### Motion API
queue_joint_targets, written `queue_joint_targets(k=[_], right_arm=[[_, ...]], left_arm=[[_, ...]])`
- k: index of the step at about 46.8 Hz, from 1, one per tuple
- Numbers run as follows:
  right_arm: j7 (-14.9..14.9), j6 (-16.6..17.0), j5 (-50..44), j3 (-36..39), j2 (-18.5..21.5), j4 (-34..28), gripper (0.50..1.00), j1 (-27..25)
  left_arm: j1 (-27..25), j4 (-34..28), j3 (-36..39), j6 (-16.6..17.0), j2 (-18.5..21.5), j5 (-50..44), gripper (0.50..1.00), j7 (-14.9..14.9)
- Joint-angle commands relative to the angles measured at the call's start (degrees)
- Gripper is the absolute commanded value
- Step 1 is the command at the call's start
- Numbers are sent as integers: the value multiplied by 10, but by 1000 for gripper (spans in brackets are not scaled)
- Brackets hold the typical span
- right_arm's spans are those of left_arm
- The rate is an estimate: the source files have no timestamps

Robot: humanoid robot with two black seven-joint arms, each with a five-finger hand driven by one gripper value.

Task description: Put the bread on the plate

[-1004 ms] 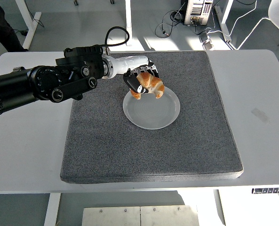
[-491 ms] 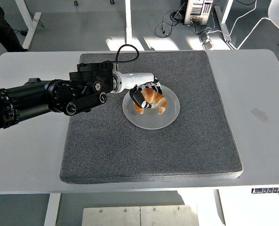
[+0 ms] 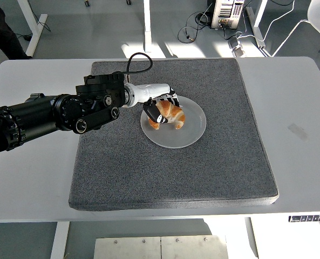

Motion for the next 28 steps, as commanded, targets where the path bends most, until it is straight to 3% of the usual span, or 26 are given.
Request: queue_joint_targets(k=[1, 7, 11, 14, 16, 23, 28], right_arm=[[0, 0, 0, 0, 0, -1, 1000, 0], [0, 0, 0, 0, 0, 0, 1000, 0], [0, 0, 0, 1, 0, 0, 1000, 0], [0, 0, 0, 0, 0, 0, 1000, 0], [0, 0, 0, 0, 0, 0, 1000, 0], [0, 0, 0, 0, 0, 0, 1000, 0], [0, 0, 0, 1, 0, 0, 1000, 0]], left_arm=[[3, 6, 0, 0, 0, -1, 502, 0], [3, 9, 0, 0, 0, -1, 519, 0], [4, 9, 0, 0, 0, -1, 611, 0], [4, 9, 0, 0, 0, -1, 775, 0], [4, 9, 0, 0, 0, -2, 835, 0], [-2, 8, -1, -1, 0, -3, 955, 1], [-7, 6, -2, -4, 0, -4, 972, 1]])
